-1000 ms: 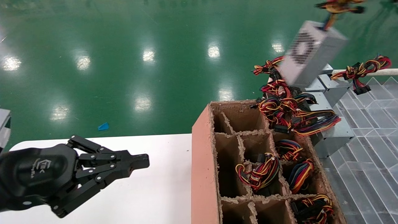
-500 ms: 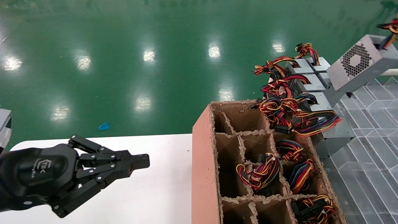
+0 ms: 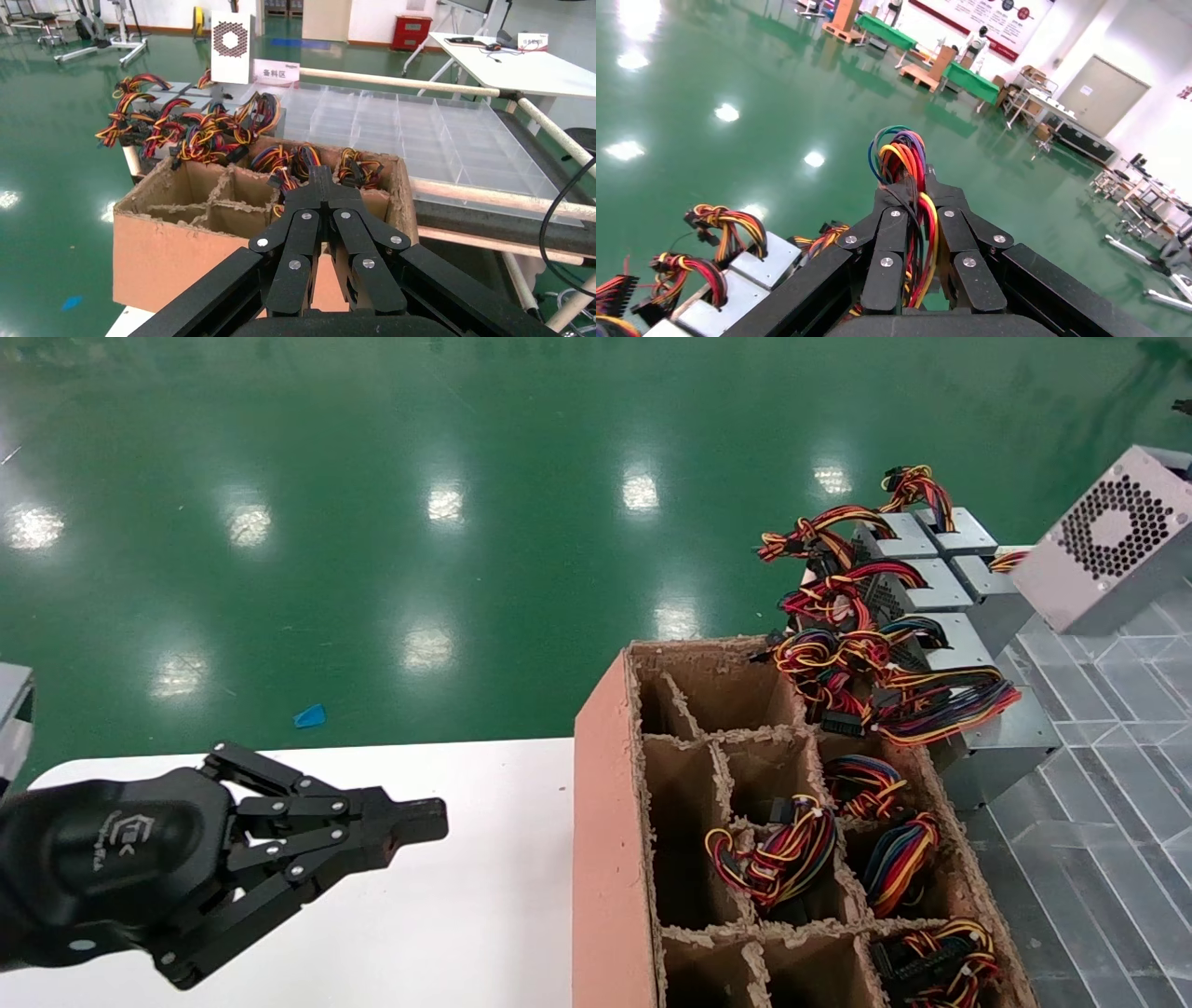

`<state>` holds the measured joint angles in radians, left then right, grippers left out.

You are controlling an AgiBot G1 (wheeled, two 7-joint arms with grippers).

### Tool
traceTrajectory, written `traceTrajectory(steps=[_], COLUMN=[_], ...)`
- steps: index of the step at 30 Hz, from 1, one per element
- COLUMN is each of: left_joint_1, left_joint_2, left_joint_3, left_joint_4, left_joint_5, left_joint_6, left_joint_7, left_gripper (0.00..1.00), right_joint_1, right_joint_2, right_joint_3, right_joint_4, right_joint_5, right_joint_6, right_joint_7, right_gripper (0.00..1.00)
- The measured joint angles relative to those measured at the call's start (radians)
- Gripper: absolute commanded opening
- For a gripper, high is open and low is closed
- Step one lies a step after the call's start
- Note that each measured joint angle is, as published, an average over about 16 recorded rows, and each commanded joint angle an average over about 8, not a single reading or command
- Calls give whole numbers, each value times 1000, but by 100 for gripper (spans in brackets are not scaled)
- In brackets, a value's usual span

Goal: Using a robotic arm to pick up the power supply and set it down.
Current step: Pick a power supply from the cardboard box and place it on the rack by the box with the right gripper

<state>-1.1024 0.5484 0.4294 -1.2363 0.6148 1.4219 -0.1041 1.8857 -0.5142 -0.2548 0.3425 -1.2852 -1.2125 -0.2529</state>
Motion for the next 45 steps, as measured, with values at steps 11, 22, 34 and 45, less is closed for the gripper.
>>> traceTrajectory(steps=[11,22,34,45], left_joint_1=[0,0,0,0], left_joint_2=[0,0,0,0], left_joint_3=[0,0,0,0], left_joint_4=[0,0,0,0], left_joint_5=[0,0,0,0], left_joint_6=[0,0,0,0], left_joint_7=[0,0,0,0], left_gripper=[0,0,0,0], right_joint_1=[6,-37,-68,-77], right_joint_2=[41,9,-74,-118], right_joint_3=[-18,-37,-36,-28], right_joint_4=[0,-38,-113,-158], right_joint_5=[-24,-41,-38,-32], right_joint_6=[-53,-57,12,86], right_joint_7=[16,14,-48,-123], right_gripper=[0,0,0,0])
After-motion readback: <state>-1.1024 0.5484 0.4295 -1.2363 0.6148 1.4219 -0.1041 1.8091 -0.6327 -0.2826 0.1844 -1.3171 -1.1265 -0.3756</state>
